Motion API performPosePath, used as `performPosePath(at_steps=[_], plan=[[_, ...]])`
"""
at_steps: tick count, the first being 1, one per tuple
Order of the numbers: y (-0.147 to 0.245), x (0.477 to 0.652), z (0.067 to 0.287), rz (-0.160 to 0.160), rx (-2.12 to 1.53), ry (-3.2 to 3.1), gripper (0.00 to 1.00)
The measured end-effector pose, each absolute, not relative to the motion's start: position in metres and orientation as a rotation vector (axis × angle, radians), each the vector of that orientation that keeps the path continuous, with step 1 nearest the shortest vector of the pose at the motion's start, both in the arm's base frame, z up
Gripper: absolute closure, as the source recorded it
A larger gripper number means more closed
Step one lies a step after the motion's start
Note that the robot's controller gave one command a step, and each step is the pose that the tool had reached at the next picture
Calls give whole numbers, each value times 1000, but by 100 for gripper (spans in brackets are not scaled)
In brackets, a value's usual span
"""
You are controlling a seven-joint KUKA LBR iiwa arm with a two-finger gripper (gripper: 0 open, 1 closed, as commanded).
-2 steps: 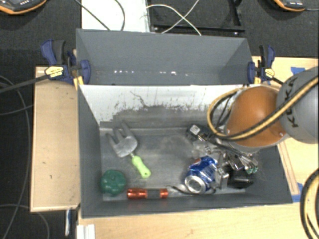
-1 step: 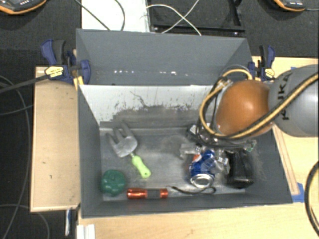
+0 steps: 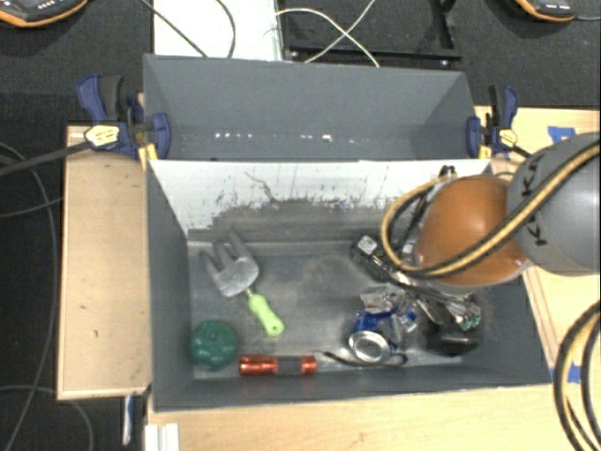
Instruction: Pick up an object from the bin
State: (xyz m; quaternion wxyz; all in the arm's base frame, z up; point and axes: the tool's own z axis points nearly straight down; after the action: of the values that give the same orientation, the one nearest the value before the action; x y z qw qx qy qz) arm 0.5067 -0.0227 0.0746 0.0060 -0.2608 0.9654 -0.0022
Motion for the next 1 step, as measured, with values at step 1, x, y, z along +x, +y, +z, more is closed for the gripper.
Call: performPosePath(at_steps=[1], plan=[[-23, 505, 74, -5, -817, 3023, 100]])
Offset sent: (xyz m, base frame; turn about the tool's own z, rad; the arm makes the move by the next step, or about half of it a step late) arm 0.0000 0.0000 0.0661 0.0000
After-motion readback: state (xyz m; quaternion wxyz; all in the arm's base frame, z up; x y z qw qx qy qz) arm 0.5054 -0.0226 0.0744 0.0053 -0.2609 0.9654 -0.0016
